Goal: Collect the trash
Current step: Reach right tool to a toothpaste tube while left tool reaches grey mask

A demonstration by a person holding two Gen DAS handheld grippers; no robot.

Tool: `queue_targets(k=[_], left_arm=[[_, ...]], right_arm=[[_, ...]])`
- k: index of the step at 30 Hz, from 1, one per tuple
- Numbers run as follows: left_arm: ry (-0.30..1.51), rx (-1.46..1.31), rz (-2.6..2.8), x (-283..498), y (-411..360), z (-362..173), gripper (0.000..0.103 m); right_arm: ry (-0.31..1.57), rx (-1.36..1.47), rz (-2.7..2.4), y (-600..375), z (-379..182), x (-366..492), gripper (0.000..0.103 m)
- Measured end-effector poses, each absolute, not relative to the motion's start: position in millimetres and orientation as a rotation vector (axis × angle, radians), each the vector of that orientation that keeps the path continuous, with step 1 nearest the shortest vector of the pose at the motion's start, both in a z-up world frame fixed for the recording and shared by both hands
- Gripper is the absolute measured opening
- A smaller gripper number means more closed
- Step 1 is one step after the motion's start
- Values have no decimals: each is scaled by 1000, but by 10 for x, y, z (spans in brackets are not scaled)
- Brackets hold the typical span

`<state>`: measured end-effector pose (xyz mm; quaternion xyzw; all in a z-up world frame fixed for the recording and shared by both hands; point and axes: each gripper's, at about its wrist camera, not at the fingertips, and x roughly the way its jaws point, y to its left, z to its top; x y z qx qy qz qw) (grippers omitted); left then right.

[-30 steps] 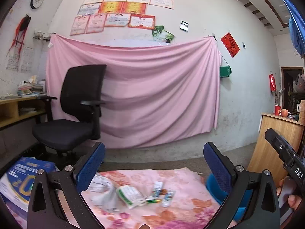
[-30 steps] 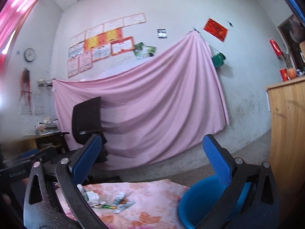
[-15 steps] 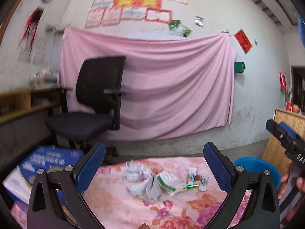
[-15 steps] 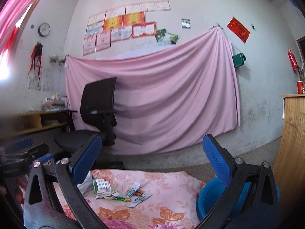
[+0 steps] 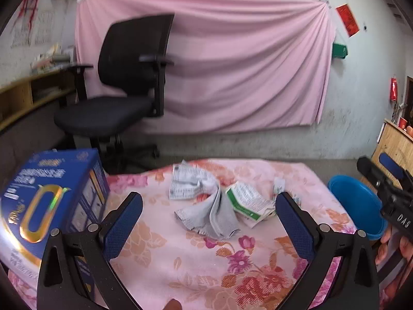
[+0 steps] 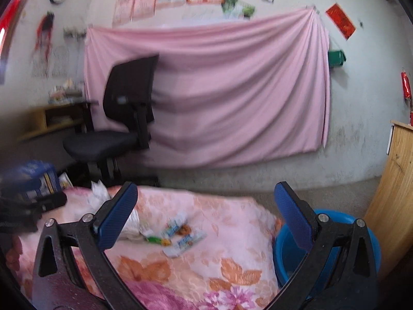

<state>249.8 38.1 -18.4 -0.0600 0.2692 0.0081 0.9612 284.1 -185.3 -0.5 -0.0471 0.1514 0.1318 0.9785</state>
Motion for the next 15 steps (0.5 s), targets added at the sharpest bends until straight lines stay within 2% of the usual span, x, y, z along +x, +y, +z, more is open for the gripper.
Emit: queue_targets(k=[13,14,15], left_arm=[[779,-151,-18,3013,509,-470,99],[790,-157,-18,3045,521,-476,97],[807,-162,-17,3081,526,-484,85]], right_arm=[[591,-50,289,-1915,-326,3306,102],[638,-55,314,-1885,-380,3374,99],[671,-64,319,-1859,-427,3417,90]])
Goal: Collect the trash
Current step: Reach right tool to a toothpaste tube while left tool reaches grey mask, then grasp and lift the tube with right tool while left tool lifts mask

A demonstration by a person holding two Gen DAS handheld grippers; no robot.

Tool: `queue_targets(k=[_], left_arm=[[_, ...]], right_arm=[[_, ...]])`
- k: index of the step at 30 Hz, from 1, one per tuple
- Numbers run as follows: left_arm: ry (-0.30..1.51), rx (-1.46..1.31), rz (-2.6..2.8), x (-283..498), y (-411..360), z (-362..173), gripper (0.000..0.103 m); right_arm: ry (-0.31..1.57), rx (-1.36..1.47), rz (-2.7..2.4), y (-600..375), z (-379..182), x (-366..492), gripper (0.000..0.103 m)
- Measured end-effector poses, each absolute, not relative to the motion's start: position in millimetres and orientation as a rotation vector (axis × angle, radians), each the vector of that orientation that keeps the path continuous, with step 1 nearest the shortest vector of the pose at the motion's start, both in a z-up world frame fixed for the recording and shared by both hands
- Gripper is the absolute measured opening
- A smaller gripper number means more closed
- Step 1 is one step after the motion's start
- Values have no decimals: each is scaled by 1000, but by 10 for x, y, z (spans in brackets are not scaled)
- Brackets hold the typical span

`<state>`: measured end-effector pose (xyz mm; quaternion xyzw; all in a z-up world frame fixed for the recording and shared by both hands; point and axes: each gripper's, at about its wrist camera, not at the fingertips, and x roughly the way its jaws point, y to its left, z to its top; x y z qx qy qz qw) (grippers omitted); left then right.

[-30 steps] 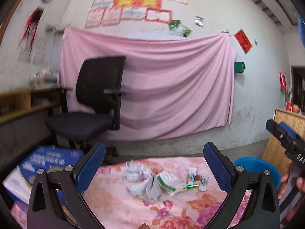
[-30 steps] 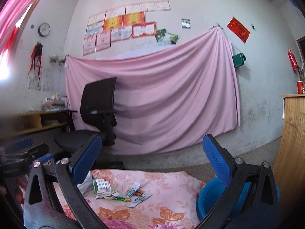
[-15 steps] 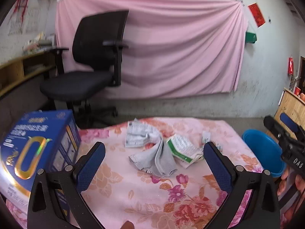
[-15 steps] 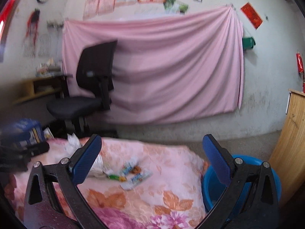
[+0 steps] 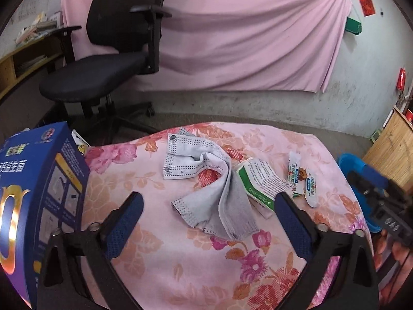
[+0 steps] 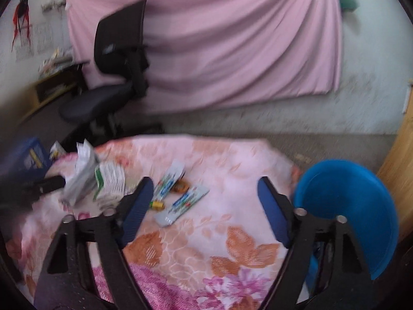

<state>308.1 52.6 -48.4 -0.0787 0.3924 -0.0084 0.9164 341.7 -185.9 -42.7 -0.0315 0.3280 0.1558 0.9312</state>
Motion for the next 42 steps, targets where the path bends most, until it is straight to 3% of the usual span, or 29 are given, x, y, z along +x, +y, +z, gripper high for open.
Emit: queue_targets(k=[1,2,6,9,12,15,18,22,27,31,42], left_arm=[[824,-173,-28,3134,528,-495,68],[832,-181,-37,3168,527,-507,63],[857,-176,-31,3276,505,-552,57],[900,-176,-20,3347,506,-667,45],[921,-175,10,3349,522,-754,45],[916,-132,27,3350,477,-764,44],[916,-107,39,3357,444,-783,37],[909,-122,31,3320,458,-801,28],[913,-157,-13,3257,436,-814,14],[869,-164,-16,3168,388,-757,6],[674,-189,-24,2816,250,-469,6]], right_arm=[[693,-71,319,-1840,-459,3447,81],[721,-79,322,-1816,-500,3485,78],[807,-87,320,-1758,-627,3622,70],[896,-71,330,-1702,-772,3839,70],[963,-58,352,-1660,-875,3971,70],[1008,-82,382,-1588,-948,4024,79],[1008,-172,377,-1447,-968,4008,80],[995,-189,427,-1408,-948,3953,54],[989,-144,448,-1519,-912,3886,45],[943,-128,447,-1619,-808,3749,27],[742,-177,472,-1684,-525,3326,27]])
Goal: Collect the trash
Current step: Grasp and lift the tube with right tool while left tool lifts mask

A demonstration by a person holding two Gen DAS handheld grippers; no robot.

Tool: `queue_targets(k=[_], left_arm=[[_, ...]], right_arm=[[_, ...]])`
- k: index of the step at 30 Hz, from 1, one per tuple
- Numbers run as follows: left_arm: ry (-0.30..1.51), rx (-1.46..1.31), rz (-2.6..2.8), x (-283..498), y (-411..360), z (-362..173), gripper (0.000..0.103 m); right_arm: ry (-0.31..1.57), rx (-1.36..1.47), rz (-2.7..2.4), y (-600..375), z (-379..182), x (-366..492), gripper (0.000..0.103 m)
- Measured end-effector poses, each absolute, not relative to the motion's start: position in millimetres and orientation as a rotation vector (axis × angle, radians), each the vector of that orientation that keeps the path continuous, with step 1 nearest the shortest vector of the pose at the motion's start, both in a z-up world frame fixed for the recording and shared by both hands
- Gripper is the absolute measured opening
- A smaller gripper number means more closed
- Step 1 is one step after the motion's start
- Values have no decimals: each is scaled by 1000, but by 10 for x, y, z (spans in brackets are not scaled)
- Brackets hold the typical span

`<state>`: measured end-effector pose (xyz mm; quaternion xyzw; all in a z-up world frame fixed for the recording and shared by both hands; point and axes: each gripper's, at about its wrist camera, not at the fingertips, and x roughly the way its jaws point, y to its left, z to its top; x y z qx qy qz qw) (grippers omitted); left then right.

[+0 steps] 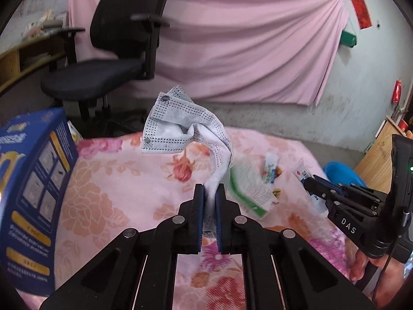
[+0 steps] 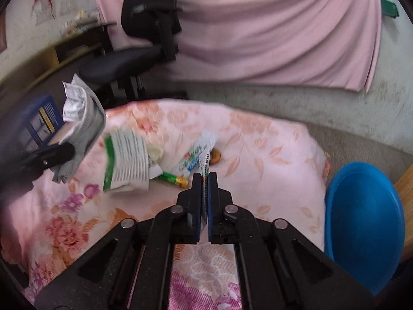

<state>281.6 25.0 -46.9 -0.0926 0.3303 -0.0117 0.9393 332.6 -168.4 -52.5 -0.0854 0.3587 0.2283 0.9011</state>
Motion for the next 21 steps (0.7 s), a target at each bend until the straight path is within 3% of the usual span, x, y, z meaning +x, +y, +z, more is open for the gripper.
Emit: queue_targets(k=[12,21], left_arm=[[270,2,-76,2187,-237,-86,6],[114,9,-96,2013,-425,250,6]], right_arm=[[227,-114,454,-1959,17,2617,27],[23,-67,384,-2228,301,2332,27]])
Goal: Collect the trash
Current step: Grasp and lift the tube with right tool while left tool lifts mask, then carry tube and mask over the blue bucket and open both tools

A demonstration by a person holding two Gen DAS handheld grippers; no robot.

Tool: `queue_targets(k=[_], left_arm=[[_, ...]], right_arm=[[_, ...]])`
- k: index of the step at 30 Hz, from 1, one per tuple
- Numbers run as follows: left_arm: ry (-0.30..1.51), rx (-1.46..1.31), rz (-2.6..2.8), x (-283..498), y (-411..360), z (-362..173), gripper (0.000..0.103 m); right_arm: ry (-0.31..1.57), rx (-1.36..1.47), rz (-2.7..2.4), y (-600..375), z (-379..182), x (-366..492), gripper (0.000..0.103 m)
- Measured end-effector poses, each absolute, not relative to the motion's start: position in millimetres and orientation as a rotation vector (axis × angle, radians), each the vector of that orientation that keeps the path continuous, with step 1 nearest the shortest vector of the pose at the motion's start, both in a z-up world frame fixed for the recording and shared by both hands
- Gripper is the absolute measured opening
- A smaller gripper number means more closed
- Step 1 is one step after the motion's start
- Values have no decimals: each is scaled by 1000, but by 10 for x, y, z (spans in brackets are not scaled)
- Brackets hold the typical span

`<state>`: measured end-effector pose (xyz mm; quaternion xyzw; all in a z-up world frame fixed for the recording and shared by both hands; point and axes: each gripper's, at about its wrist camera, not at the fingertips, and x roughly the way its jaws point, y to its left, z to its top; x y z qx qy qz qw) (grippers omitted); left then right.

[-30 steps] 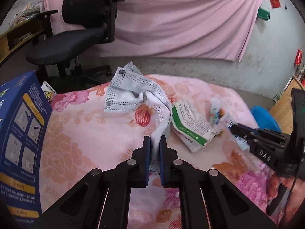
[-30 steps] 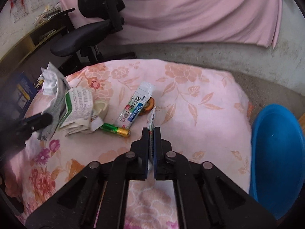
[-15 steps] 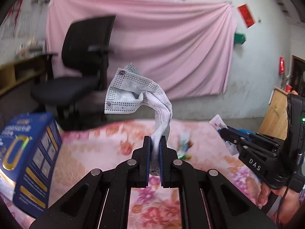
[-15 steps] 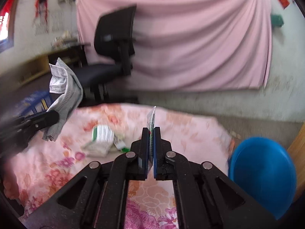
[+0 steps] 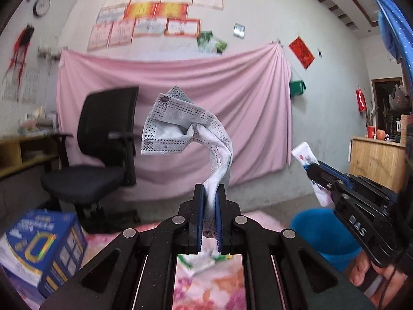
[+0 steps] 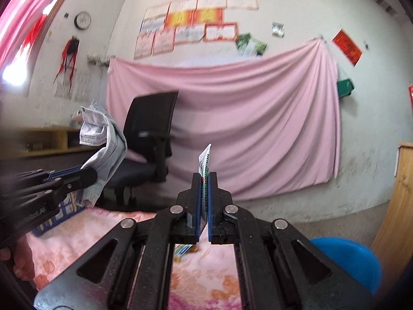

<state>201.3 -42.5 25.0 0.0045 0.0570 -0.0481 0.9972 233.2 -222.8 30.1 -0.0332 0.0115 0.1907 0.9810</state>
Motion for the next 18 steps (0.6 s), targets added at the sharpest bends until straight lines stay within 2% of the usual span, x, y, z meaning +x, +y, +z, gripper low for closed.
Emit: queue_targets(k=[9,13,18], left_arm=[[-48,13,-223,2064,-1177,734,6],[-13,52,-290,2178,-1572,748,6],[127,88,-376,2490,-2063,668,6]], right_arm=[[-109,-10,224,-2748,558,2135,27],[-126,26,145,-2989,608,2129,27],[-70,97,46,-3397,574,2270,27]])
